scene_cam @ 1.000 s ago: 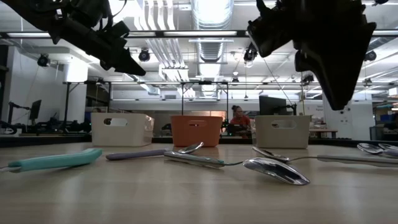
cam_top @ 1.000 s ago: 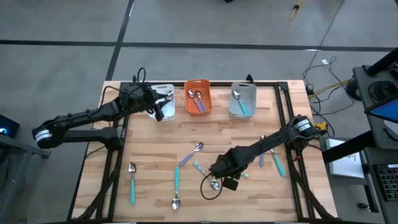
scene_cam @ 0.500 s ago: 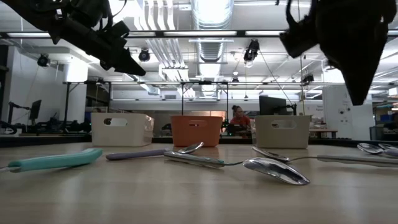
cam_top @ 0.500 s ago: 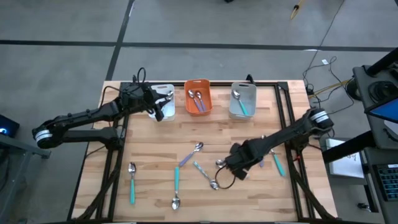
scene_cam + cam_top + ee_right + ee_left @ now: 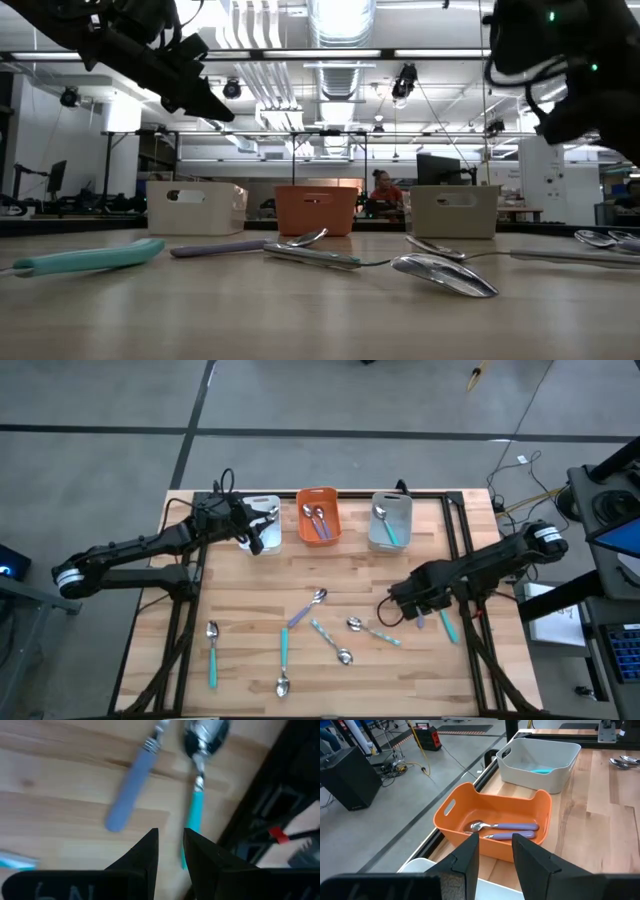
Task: Sort silverware by color (type)
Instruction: Put the green spoon into the gray bin
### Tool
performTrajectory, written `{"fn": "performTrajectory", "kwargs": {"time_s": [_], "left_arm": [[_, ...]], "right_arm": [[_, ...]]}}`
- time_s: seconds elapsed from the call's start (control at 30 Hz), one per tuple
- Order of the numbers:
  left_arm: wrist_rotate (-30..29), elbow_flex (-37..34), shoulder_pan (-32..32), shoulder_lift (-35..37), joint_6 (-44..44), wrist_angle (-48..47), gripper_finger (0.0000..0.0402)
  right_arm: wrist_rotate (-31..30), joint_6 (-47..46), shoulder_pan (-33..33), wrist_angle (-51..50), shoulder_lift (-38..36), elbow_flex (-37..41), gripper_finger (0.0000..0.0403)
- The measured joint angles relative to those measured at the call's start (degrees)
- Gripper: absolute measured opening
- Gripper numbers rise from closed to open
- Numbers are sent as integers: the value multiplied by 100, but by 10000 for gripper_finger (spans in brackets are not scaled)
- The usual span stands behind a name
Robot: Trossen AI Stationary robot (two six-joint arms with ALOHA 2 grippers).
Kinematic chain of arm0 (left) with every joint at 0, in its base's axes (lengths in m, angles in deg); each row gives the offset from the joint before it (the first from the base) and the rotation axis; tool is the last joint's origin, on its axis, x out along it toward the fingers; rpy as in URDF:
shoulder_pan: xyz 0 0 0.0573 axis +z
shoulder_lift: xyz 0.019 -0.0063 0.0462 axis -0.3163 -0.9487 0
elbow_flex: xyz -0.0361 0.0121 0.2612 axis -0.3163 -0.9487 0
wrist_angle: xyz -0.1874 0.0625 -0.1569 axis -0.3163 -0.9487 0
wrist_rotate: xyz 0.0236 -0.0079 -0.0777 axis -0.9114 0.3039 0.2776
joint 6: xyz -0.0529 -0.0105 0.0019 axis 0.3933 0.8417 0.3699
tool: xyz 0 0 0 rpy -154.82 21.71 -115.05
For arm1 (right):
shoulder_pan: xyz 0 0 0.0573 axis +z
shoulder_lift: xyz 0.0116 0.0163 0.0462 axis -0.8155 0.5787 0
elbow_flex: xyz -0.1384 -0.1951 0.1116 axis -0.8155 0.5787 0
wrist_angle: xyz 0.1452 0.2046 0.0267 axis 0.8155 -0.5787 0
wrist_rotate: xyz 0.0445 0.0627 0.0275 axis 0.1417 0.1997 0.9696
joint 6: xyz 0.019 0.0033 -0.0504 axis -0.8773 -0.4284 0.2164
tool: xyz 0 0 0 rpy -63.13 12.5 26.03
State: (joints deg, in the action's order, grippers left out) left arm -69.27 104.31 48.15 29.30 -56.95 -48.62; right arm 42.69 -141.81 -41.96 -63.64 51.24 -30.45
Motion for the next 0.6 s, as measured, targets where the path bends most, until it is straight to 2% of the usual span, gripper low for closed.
{"fn": "performTrajectory", "kwargs": {"time_s": [0.17,0.43,0.6], "left_arm": [[0,0,0,0,-2,2,98],[0,0,0,0,-2,4,98],[0,0,0,0,-2,2,98]], "right_arm": [[268,356,-34,54,124,206,97],[317,527,-102,30,376,328,159],[319,714,-100,44,660,468,173]]}}
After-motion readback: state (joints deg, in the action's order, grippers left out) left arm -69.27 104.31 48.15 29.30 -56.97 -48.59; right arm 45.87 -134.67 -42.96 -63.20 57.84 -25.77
